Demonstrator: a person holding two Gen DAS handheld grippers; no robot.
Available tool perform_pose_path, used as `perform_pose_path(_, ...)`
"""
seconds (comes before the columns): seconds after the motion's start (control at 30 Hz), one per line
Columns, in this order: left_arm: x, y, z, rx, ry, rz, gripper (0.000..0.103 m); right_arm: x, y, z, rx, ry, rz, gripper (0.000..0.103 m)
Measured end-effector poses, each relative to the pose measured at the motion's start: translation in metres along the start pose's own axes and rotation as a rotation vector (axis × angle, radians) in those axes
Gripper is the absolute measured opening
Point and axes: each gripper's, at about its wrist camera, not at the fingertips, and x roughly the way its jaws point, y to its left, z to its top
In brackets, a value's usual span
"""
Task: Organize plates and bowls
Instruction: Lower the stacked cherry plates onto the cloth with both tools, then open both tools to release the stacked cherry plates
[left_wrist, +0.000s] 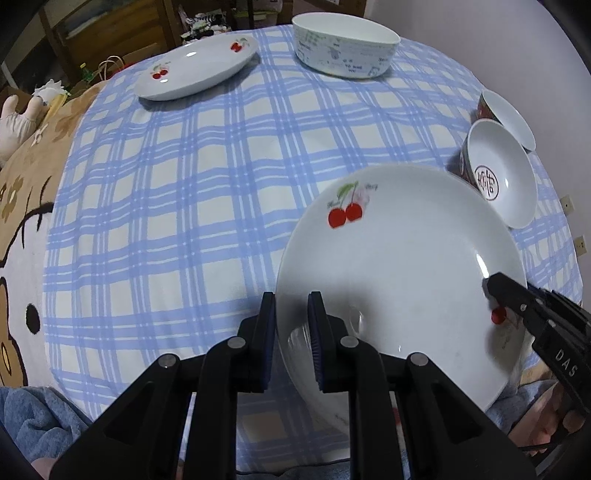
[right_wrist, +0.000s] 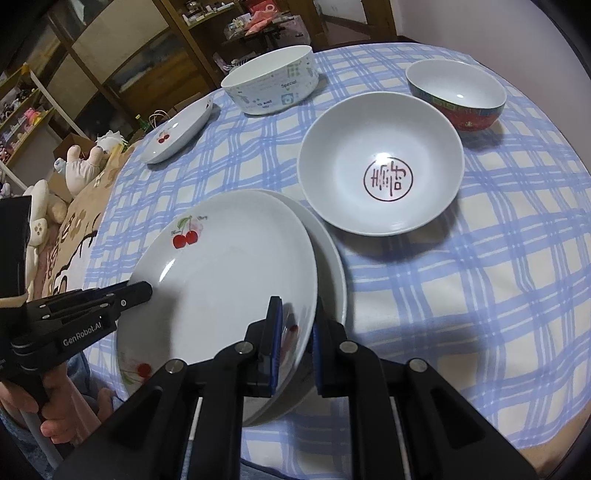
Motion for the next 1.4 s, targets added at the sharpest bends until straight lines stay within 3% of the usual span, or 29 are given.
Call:
perform_pose_path(0.2,0.003,-0.008,-0.002,0.038,0.004,0.015,0.017,0.001,-0.008,0.002,0.036,0.006,0.018,0.016)
perform_pose_path(0.73,-0.008,0.004,-0.006,-0.003,-0.010,0.044,0.017,-0.005,-0.006,-0.003,0.031,0.019,0.007,0.018)
perform_pose_path(0.97,-0.020,0.008,-0.009,-0.024,-0.038,0.057,0.017,-0.013,-0.002,-0.006,0.007,0.014,-0.036,0.020)
perform_pose_path(1.03,-0.024,0.010,-0.010,-0.032,-0.045,0.057,0.018,-0.017,-0.004,-0.008,0.013,0.002,-0.046,0.024)
perform_pose_path(1.4,-0.040,0.011,-0.013,-0.037,-0.082,0.068,0.020,-0.045,-0.004,-0.006,0.013,-0.104,-0.025,0.027)
